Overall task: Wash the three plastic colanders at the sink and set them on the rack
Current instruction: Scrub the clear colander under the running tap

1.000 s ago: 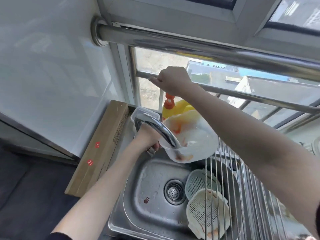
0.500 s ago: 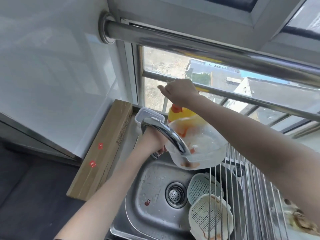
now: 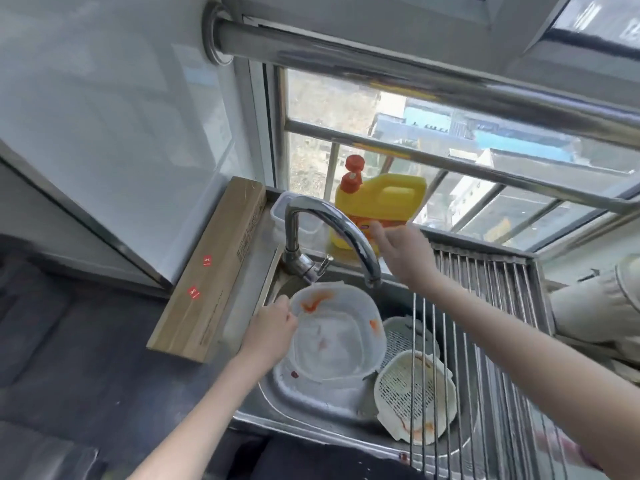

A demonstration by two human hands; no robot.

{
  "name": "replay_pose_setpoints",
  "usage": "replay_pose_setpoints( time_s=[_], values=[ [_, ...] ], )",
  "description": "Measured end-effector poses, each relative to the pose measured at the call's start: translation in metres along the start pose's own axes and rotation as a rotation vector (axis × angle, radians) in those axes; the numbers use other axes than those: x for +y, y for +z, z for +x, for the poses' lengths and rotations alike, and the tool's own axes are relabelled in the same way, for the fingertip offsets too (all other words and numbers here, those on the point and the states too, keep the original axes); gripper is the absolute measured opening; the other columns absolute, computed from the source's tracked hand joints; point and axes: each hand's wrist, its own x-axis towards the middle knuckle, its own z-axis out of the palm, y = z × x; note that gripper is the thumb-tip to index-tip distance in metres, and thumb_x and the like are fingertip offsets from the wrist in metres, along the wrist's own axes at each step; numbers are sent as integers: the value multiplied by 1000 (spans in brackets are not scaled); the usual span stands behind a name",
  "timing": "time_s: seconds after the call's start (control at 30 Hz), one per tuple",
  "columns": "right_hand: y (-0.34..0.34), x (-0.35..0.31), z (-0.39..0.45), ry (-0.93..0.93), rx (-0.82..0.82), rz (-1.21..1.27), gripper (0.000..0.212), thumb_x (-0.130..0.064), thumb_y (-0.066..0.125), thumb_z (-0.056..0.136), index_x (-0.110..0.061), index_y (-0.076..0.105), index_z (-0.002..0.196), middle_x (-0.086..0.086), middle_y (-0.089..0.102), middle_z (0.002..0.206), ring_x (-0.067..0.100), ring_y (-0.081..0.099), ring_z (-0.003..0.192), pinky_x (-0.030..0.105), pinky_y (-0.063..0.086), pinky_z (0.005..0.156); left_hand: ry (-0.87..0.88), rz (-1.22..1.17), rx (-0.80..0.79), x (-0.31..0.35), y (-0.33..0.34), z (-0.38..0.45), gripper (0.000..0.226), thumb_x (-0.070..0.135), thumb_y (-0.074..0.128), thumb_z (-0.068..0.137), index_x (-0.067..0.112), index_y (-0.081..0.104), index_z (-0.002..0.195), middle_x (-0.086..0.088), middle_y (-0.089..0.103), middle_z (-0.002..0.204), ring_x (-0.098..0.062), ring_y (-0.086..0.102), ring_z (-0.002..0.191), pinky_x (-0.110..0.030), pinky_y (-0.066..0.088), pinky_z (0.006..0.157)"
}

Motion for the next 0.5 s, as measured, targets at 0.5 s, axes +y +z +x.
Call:
replay_pose_setpoints(
  time_s=[0.5],
  values=[
    [85,1,37,-9,-327,-63,36,-47,52,91,-33,41,59,-19,38,62,-3,37,58,24,33,66,-136,-25,-229,-28,32,28,21,23,43,91,13,43,73,-1,49,69,-21,48,67,-30,33,58]
  ],
)
